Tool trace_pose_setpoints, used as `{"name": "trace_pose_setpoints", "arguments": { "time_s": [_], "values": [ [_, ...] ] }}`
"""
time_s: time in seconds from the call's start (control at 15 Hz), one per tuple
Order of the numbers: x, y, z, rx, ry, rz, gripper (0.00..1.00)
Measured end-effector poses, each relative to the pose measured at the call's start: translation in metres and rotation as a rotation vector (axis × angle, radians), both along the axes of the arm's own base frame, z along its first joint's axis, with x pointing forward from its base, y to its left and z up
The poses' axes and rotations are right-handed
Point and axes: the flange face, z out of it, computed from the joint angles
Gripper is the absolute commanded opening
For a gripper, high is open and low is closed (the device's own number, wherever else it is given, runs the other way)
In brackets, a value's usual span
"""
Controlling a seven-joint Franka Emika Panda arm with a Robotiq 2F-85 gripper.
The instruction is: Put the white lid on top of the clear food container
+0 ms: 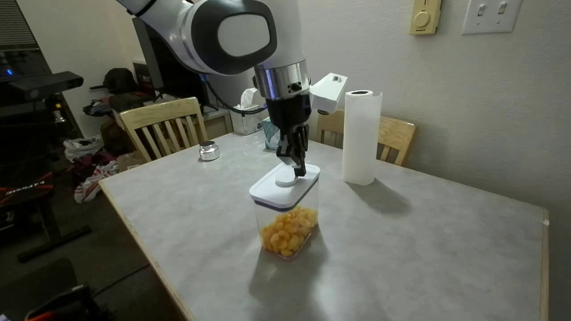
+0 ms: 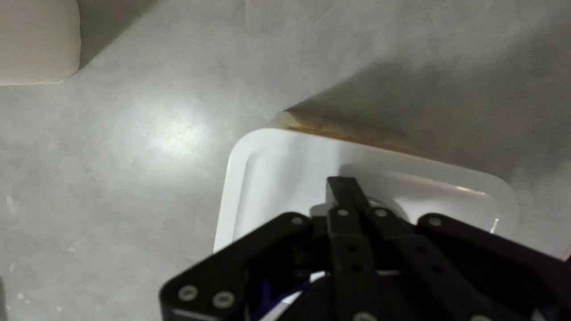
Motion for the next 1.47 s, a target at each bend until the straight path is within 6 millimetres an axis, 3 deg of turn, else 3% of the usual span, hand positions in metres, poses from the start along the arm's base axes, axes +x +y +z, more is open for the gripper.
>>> {"name": "trace_pose_setpoints", "arguments": {
  "time_s": [0.53, 1.0, 1.47],
  "values": [
    [-0.003, 0.014, 0.0, 0.005, 0.005, -0.004, 0.0],
    [-0.022, 0.031, -0.005, 0.024, 0.053, -0.06, 0.0],
    [-0.032, 0.03, -0.012, 0.043, 0.051, -0.131, 0.0]
  ]
}}
